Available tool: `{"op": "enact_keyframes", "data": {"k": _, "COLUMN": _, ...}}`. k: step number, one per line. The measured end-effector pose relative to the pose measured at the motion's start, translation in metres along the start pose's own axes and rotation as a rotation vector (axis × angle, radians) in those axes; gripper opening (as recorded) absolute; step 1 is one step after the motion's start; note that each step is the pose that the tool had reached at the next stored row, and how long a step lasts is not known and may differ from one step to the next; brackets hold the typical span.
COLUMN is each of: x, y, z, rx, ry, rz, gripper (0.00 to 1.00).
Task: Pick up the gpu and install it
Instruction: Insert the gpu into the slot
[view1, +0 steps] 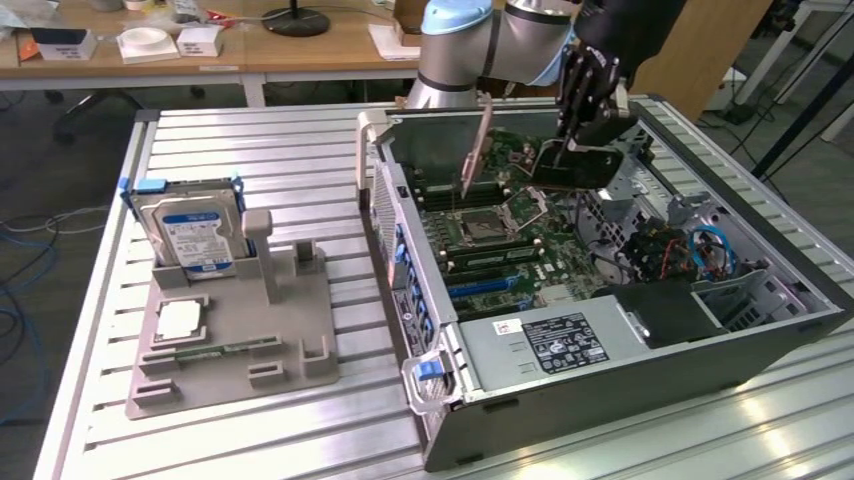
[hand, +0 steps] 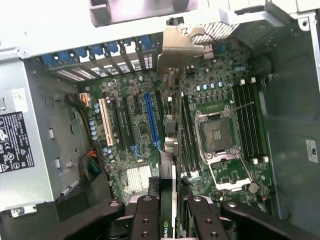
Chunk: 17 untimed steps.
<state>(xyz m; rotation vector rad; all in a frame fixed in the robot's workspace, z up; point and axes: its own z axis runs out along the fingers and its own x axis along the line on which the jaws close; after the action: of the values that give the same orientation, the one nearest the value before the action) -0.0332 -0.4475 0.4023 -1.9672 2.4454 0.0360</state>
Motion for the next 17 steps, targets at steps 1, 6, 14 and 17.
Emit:
{"op": "enact_keyframes", "data": {"k": 1, "x": -0.0005, "y": 0.0001, "z": 0.0006, "rx": 0.0063, "ry": -0.0014, "rz": -0.001, "gripper": 0.26}}
{"op": "enact_keyframes", "data": {"k": 6, "x": -0.0013, "y": 0.0002, "z": 0.0057, "rx": 0.0192, "ry": -0.0040, "rz": -0.038, "gripper": 0.26}}
{"op": "enact_keyframes", "data": {"k": 14, "x": -0.0012, "y": 0.0001, "z": 0.0099, "rx": 0.0192, "ry": -0.0035, "rz": -0.149, "gripper": 0.26}}
{"op": "enact_keyframes", "data": {"k": 17, "x": -0.0013, "y": 0.0002, "z": 0.0101, "rx": 0.0206, "ry": -0.0039, "rz": -0.170, "gripper": 0.26}}
